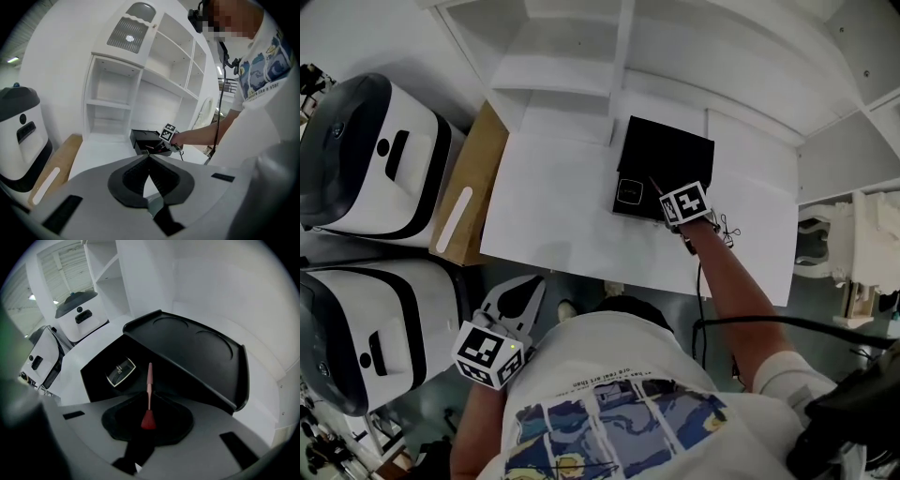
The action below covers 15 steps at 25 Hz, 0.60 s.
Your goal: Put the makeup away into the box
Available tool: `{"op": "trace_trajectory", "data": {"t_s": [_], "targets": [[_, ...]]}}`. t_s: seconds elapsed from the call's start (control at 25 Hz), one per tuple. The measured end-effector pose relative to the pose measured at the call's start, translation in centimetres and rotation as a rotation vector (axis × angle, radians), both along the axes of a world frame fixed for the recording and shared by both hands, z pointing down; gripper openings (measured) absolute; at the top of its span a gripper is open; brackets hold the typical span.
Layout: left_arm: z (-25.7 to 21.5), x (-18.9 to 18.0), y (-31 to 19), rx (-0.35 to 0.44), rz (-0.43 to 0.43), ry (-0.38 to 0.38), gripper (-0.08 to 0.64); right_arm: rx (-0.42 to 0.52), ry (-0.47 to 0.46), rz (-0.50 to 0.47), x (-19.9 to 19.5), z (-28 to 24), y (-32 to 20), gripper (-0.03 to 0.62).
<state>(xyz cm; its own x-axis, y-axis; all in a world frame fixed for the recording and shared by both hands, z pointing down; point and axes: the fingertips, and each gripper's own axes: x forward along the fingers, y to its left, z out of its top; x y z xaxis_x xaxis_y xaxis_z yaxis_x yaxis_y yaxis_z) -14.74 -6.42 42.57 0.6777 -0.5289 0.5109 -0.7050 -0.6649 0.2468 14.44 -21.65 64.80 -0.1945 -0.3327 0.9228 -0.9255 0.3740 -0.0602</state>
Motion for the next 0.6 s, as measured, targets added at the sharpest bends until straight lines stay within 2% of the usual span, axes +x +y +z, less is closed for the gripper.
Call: {"op": "trace_trajectory", "data": {"t_s": [0.36, 0.6], "targets": [[-0.3, 0.2, -0.2, -0.008, -0.016, -0.007, 0.014, -0.047, -0.033, 0.042, -0.7, 1.7, -0.8, 0.064], [-0.4, 0.2, -0.3, -0.003, -0.017, -0.011, 0.014, -0.04, -0.045, 0.051, -0.7, 1.8, -0.8, 0.064]]}}
